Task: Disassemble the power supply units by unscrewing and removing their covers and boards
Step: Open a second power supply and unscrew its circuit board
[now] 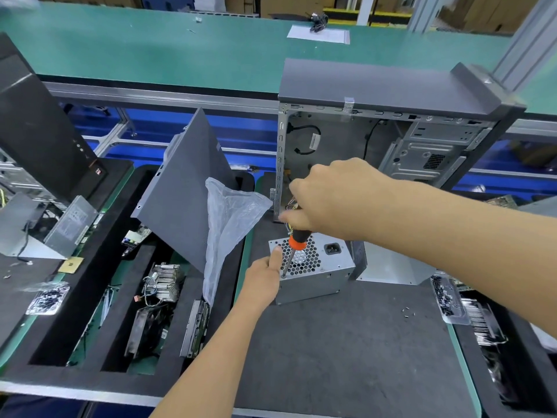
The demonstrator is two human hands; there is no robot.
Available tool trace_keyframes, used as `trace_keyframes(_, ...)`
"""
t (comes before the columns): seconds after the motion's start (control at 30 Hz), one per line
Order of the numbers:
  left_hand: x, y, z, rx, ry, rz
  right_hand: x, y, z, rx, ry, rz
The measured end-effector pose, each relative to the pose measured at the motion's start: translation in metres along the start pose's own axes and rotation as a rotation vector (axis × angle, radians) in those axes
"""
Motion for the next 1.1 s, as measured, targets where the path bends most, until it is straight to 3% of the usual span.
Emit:
trace_keyframes(0.13, 0.001, 0.001, 0.001, -0.004, 0.002, 0.001, -0.006, 0.001, 0.0, 0.099, -0.334, -0.172)
trace_keyframes(0.23, 0.0, 0.0, 0.0, 0.003, 0.005, -0.002, -0.006, 0.002, -0.003, 0.14, -0.413, -0.249)
trace_keyframes(0.4, 0.0, 0.002, 0.0, 0.013, 0.017, -0.007, -0.005, 0.006, 0.004, -0.119, -0.054, -0.108)
trace_keyframes(0.5, 0.001, 0.004, 0.0, 0.023, 0.012, 0.004, -0.003, 0.004, 0.001, -0.037, 0.102, -0.062)
trace_keyframes(0.67, 0.0, 0.003, 0.001, 0.004, 0.023, -0.001, -0.001, 0.003, -0.005, 0.089, -0.048, 0.037)
trace_keyframes(0.77, 0.0, 0.003, 0.001, -0.006, 0.014, 0.003, -0.005, 0.0, -0.009, 0.162, -0.303, -0.068)
trace_keyframes(0.9, -0.001, 0.002, -0.002, 0.014, 0.008, -0.013, -0.004, 0.0, -0.014, 0.128, -0.458, -0.168)
trace_keyframes(1.0, 0.0, 0.003, -0.001, -0.008, 0.019, -0.014, -0.004, 0.004, -0.014, -0.035, -0.223, -0.143)
trace_keyframes(1.07, -0.001, 0.004, 0.001, -0.016, 0.01, -0.005, 0.0, 0.003, -0.019, -0.017, 0.036, -0.06)
trace_keyframes(1.1, -0.001, 0.004, 0.002, -0.011, 0.011, -0.005, 0.001, 0.003, -0.021, -0.001, 0.055, -0.032)
Point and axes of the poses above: each hand's wrist, its own y-axis away from the middle knuckle, its own x-axis out of the back of the hand, z = x × y, the point moved 5 cm from there along -y, towards the middle knuckle, and after that the axes turned 10 degrees about -y, right-handed, at the moved point
